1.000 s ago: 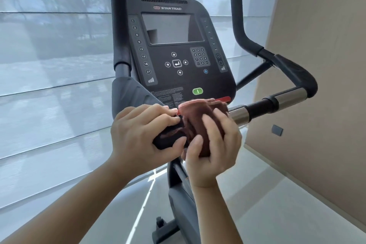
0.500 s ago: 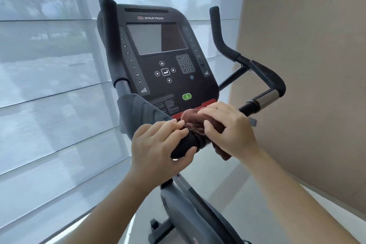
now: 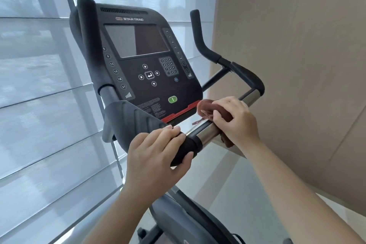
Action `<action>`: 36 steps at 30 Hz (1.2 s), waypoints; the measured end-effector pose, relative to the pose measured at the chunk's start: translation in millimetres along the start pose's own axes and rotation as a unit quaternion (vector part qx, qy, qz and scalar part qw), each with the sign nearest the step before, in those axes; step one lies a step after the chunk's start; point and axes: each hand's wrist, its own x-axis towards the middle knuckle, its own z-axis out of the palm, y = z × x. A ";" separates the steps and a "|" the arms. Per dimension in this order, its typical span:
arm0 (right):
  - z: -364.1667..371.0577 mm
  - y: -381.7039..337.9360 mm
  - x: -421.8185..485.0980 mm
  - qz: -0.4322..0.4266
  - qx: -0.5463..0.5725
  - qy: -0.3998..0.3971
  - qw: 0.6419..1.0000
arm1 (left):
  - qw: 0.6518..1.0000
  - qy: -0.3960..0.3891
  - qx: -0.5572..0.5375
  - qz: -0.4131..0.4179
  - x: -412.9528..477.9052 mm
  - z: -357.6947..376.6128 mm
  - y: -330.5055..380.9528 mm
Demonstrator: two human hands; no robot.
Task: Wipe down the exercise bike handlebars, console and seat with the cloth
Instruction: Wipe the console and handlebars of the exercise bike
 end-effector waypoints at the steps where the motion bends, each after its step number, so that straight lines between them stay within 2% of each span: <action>1: 0.8 5.1 0.4 0.017 -0.001 0.007 1.000 | 1.000 -0.002 0.002 0.003 -0.1 -0.1 -0.2; 3: 5.1 6.7 -7.6 0.001 0.016 0.020 1.000 | 1.000 -0.006 -0.001 0.003 -1.1 -0.3 0.4; 6: 12.1 2.6 -19.9 -0.090 0.068 0.036 0.993 | 1.000 -0.020 0.013 -0.013 -1.0 -0.6 3.5; 8: 10.5 15.8 -10.7 -0.125 0.058 0.024 0.990 | 0.998 -0.038 0.038 -0.023 0.2 0.1 9.6; 11: 1.7 56.7 18.1 -0.089 0.011 0.022 0.996 | 0.996 -0.061 0.060 -0.033 10.3 9.3 35.3; 14: -0.2 93.1 36.6 -0.066 -0.039 0.051 0.996 | 0.993 -0.090 0.051 -0.050 32.8 33.3 69.2; 17: 14.9 90.2 29.3 -0.037 0.016 0.089 0.995 | 0.988 -0.114 0.060 -0.083 53.3 61.0 81.7; 19: 25.8 83.9 18.1 -0.073 0.079 0.108 0.988 | 0.981 -0.130 0.092 -0.115 59.9 75.6 82.5; 21: 24.6 91.1 20.8 -0.148 0.109 0.095 0.978 | 0.974 -0.141 0.129 -0.121 61.2 88.5 85.4; 23: 18.5 109.1 35.8 -0.197 0.068 0.073 0.975 | 0.972 -0.144 0.148 -0.116 59.7 96.6 89.9; 25: 11.4 126.6 51.4 -0.174 0.025 0.075 0.982 | 0.969 -0.136 0.162 -0.124 60.3 99.1 92.6; 28: 9.3 133.9 52.1 -0.069 0.054 0.094 0.992 | 0.969 -0.119 0.171 -0.132 61.9 99.5 94.6; 30: 14.6 126.9 43.5 -0.090 0.065 0.093 0.989 | 0.969 -0.121 0.174 -0.125 62.1 100.9 96.3; 33: 13.1 127.5 44.6 -0.189 0.077 0.041 0.978 | 0.968 -0.127 0.171 -0.129 64.8 103.6 97.8; 34: 9.2 133.3 52.5 -0.196 0.079 0.017 0.977 | 0.968 -0.129 0.166 -0.135 66.5 104.8 98.4; 36: 1.2 151.8 72.5 -0.149 0.065 -0.003 0.987 | 0.970 -0.134 0.152 -0.137 71.7 110.3 99.7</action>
